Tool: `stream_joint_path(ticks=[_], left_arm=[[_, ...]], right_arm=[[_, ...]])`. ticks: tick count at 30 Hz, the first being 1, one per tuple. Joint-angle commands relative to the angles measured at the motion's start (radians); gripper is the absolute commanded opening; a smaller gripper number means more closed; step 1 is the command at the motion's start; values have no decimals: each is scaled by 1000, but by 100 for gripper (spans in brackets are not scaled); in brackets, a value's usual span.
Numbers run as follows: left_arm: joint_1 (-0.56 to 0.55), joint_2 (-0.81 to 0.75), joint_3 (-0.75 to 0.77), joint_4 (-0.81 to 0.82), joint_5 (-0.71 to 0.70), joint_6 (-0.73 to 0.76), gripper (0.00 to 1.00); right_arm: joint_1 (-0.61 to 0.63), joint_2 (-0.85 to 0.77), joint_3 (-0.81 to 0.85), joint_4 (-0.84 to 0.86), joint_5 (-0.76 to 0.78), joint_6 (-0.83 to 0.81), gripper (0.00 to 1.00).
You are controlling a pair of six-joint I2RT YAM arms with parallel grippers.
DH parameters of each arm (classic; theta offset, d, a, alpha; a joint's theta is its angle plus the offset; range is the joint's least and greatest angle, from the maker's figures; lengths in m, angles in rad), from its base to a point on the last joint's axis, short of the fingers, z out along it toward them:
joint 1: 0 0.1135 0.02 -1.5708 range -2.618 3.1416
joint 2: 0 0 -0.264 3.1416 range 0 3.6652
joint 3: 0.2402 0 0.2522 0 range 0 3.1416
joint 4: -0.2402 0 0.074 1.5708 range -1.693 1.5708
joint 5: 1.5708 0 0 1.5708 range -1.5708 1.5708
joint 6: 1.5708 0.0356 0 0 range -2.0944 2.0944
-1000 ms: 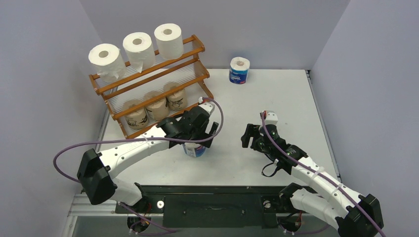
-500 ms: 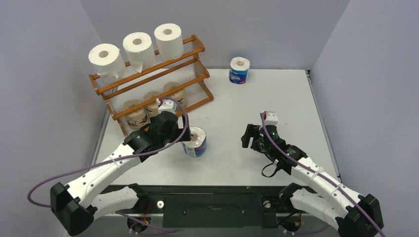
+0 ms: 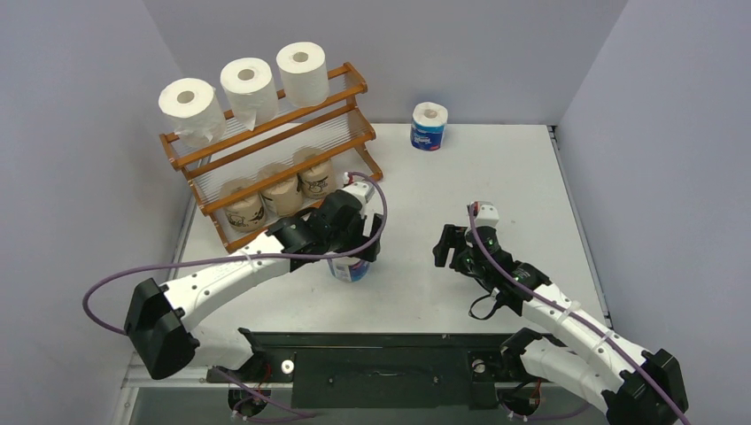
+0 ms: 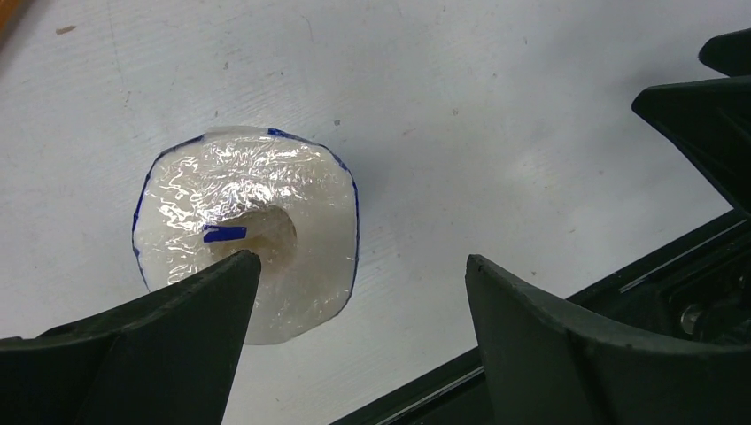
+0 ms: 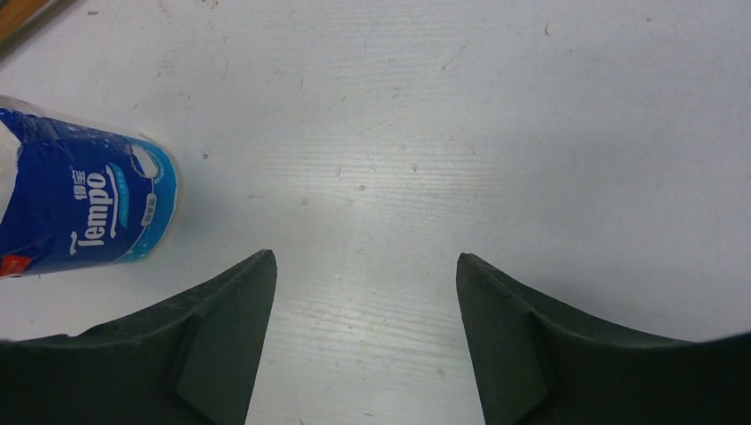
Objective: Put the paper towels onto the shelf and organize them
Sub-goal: Pick up the paper towel from the center of the board.
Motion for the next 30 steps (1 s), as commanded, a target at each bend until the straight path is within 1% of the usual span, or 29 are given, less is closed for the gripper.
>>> stream_joint_path(ticks=[1,4,6,19,27,30], left_arm=[[-7,75,76,-17,8,78,83],[-16,112,100,-37,-10,93,77],[-18,137,115,-51,-21,99,74],[-20,218,112,-86,-79,109,70],[-28,237,115,-85,-85,123,52],[-29,239,106,-83,-86,125,47]], right_arm=[[5,-30,-13,25,36,7,70],[6,-26,-12,25,37,6,70],[5,-22,-10,26,37,4,70],[5,-10,-10,29,39,4,70],[5,-4,-8,29,40,3,70],[6,-7,-9,28,42,3,70]])
